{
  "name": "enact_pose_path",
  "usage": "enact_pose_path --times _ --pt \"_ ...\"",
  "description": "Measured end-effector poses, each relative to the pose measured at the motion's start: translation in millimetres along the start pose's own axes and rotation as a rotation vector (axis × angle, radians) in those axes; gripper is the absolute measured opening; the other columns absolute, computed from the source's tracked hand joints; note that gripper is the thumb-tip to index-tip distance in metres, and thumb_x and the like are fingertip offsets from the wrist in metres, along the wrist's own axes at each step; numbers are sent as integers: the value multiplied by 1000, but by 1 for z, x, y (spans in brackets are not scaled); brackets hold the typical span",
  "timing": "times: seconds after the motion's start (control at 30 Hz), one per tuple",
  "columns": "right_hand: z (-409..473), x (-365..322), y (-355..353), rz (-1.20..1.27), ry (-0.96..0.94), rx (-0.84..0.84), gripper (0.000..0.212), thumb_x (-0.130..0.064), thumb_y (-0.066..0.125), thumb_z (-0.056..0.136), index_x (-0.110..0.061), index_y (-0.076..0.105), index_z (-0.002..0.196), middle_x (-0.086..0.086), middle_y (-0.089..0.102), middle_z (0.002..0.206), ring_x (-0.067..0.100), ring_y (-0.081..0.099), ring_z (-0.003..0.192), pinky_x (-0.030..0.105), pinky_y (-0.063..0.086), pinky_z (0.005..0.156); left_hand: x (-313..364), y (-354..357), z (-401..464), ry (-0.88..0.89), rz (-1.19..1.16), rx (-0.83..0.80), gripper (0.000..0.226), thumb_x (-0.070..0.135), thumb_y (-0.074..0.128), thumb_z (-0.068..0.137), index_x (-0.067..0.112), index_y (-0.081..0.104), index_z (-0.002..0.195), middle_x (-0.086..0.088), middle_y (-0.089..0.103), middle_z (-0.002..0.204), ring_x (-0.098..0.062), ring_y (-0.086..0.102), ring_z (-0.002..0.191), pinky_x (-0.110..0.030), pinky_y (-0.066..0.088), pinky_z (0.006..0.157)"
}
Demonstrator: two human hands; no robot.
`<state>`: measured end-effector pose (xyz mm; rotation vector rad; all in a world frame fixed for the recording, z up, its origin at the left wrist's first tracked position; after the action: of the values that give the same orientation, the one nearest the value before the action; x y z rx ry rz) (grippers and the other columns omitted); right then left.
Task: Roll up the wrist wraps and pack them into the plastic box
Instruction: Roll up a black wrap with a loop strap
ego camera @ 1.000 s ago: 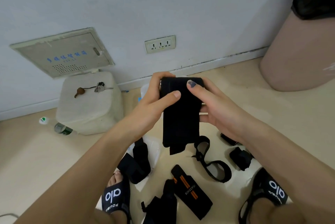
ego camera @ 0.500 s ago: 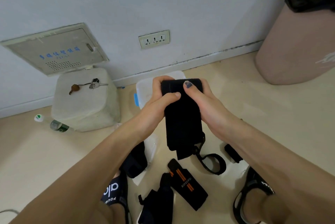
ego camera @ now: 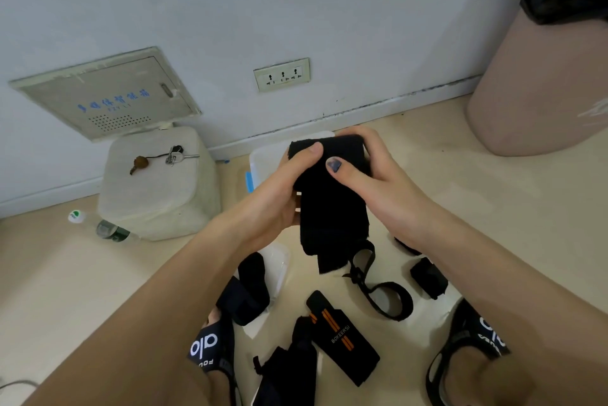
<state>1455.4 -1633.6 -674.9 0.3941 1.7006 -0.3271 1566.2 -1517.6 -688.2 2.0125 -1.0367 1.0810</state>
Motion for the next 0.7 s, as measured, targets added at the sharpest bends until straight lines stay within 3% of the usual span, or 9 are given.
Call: enact_pose_path --times 0.17,0.23,0.3,0.37,0.43,0.5,0.57,0.7 --pt "3 3 -3 100 58 -84 45 -18 74 93 -32 54 130 8 62 122 21 68 110 40 59 96 4 -9 0 68 -63 -2 61 36 66 86 11 50 140 -16 65 135 -32 65 123 -50 51 107" --pt "6 4 -4 169 117 -86 50 -22 77 89 -32 55 133 3 64 122 16 70 108 34 58 90 6 -10 1 120 -75 26 44 25 65 82 17 55 124 -9 69 118 -27 69 110 -45 52 99" --pt "6 2 -4 218 178 -89 39 -32 69 97 -32 57 134 -4 68 116 8 71 99 29 57 82 8 -10 2 172 -75 38 35 17 64 78 23 55 111 -2 67 103 -21 66 97 -40 52 89" --pt "5 1 -2 200 216 -70 30 -43 58 102 -29 61 129 -5 69 109 10 72 95 33 59 82 10 -10 2 212 -38 42 34 13 62 75 25 55 106 4 63 94 -18 62 88 -33 51 78" --pt "6 2 -1 157 205 -29 27 -41 55 104 -25 63 125 -1 70 107 16 72 97 36 61 82 11 -9 1 240 8 42 38 10 61 74 24 52 108 3 60 91 -18 59 84 -28 49 70" --pt "6 3 0 133 166 2 24 -34 56 105 -22 62 125 6 71 111 20 72 97 40 62 80 10 -8 0 237 8 42 43 7 60 72 24 50 111 2 61 91 -18 60 82 -27 49 68" --pt "6 3 -1 115 140 24 24 -28 58 104 -21 61 127 14 70 120 23 72 100 47 59 89 9 -7 -1 213 -5 36 46 8 60 72 25 49 114 1 64 96 -16 63 84 -28 51 71" --pt "8 3 -3 83 67 39 32 -33 70 94 -31 63 125 7 70 122 26 70 112 50 57 100 3 -6 -1 107 -85 17 46 34 67 85 31 49 127 -3 66 130 -19 68 115 -43 55 95"
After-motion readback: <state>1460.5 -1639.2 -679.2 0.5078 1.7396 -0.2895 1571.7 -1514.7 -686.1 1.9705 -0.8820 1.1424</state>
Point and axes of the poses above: each hand's wrist, its own z-axis towards the middle knuckle, its own y-axis out of the palm, x = y × z, the point moved 3 cm from there along z, towards the middle knuckle
